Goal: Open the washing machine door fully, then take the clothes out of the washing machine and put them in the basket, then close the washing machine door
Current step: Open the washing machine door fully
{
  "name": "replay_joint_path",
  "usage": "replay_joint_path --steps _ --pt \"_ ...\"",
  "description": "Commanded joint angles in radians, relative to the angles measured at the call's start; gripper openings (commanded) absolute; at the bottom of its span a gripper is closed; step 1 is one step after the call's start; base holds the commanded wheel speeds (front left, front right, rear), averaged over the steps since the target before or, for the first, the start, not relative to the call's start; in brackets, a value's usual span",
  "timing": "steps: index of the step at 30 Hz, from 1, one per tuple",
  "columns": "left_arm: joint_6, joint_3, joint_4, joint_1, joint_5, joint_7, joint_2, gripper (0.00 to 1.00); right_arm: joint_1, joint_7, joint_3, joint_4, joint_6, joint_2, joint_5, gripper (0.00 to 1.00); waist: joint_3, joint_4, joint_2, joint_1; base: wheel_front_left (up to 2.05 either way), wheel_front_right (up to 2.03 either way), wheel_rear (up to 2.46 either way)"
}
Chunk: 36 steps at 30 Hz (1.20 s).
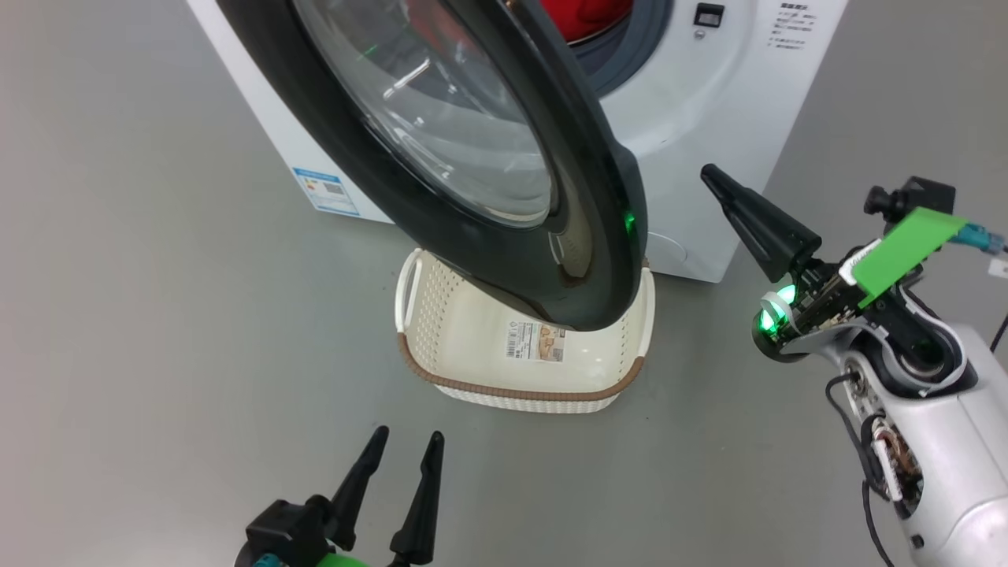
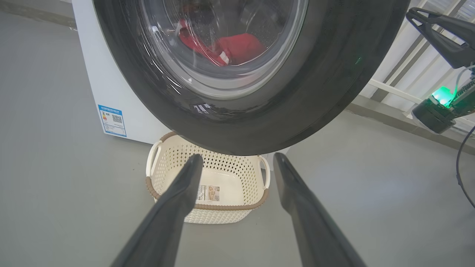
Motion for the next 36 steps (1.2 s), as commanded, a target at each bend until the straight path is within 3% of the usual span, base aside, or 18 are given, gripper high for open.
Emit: replay_joint_path --steps 1,8,23,36 --pt "0.006 0.021 -0.026 -0.029 -0.011 -0.012 0.009 1.0 -0.044 0.036 0.003 -0.002 0.0 0.008 0.008 0.0 0.011 0.016 0.0 0.0 0.0 0.0 0.0" --pt "0.011 -0.012 -0.032 -0.035 -0.028 -0.012 0.009 1.0 -0.119 0.181 -0.029 0.117 0.0 0.019 0.019 0.0 0.023 0.05 0.0 0.0 0.0 0.0 0.0" --pt "0.017 -0.054 -0.035 -0.036 -0.048 -0.012 0.009 1.0 -0.115 0.277 -0.049 0.154 0.0 0.068 -0.065 0.0 0.012 0.089 0.0 0.0 0.0 0.0 0.0" --pt "0.022 -0.03 -0.034 -0.002 -0.036 -0.012 0.009 1.0 -0.04 0.32 -0.03 0.147 0.0 0.11 -0.12 0.0 -0.051 0.159 0.0 0.0 0.0 0.0 0.0"
